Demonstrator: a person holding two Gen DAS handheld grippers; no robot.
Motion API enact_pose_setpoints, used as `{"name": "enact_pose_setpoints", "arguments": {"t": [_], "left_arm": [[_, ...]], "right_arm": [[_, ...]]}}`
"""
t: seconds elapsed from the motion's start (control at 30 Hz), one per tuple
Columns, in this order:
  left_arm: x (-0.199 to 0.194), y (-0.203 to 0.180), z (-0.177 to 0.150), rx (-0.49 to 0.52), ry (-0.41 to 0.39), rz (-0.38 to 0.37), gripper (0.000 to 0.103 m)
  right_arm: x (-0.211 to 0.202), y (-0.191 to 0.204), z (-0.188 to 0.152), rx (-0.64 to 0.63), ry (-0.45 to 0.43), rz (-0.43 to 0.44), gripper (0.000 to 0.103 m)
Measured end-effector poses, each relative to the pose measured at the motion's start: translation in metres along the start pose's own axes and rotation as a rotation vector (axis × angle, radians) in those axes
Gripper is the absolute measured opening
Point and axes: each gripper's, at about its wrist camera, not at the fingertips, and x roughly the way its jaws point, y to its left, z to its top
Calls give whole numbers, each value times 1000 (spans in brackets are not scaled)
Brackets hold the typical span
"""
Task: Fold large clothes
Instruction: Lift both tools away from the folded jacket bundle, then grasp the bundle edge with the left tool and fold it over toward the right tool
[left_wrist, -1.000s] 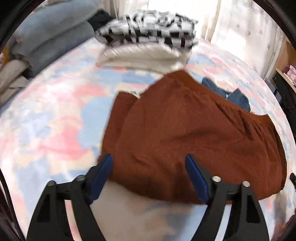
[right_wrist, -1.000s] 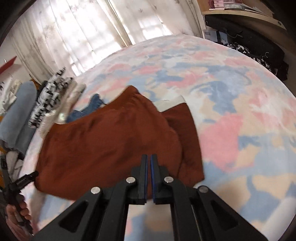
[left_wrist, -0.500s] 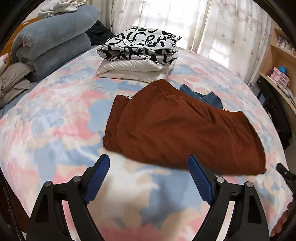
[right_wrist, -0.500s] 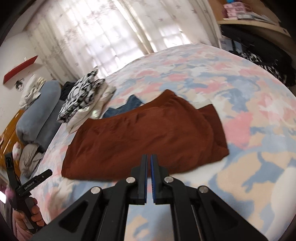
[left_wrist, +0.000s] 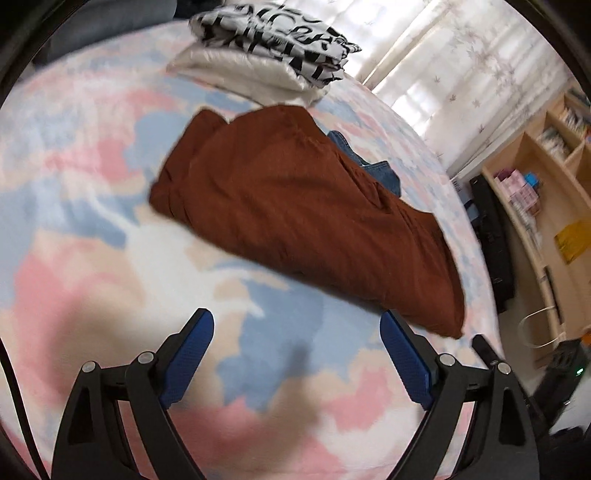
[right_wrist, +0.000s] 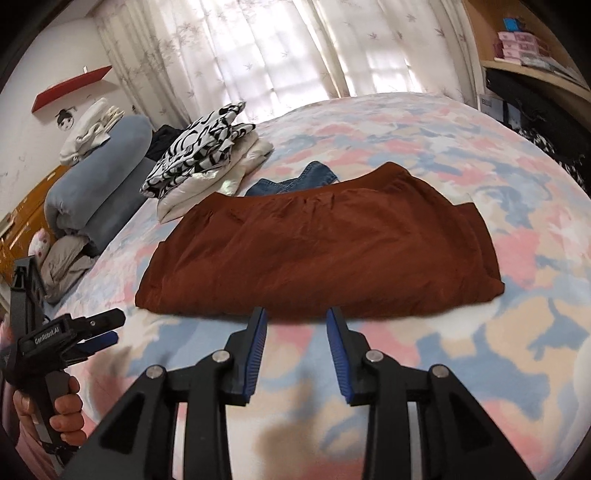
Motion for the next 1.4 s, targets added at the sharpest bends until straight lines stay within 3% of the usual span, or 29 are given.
{"name": "enact_pose_setpoints", "arguments": {"t": [0.07,0.23,0.4,0.57,0.77,0.8,0.83,0.87,0.9,0.93,1.0,1.07,1.13,1.4], "left_arm": [[8,10,-1,-43,-6,-56,90],[30,30,5,-138,-44,-116,90],[55,31,22,-152,-90,-120,90],[93,37,48,-184,-87,-92,90],[113,46,78,-261,-120,-133,88],[111,49,79,-272,-132,-135,86],[111,50,82,-283,-147,-129,75],[111,52,84,-292,-163,-115,57],[111,54,87,-296,-177,-104,47],[111,56,89,-300,-187,-100,29],[107,57,92,-302,-209,-112,18],[99,48,93,-254,-246,-92,11],[88,25,95,-138,-294,-37,9],[57,-77,91,249,-411,19,9]], "right_arm": [[4,4,-1,-23,-8,-3,34],[16,14,-1,-53,-17,17,34],[33,23,5,-75,-25,41,33],[52,30,17,-79,-25,67,33],[80,35,45,-90,-40,48,31],[84,36,49,-93,-45,41,28],[91,37,57,-98,-50,36,22],[98,39,63,-104,-47,31,16],[107,41,69,-115,-39,17,14],[118,43,75,-122,-33,4,10],[141,45,80,-123,10,-24,9],[163,44,79,-107,74,-31,6],[192,39,68,-91,181,-32,6],[198,30,62,-74,172,11,7]]}}
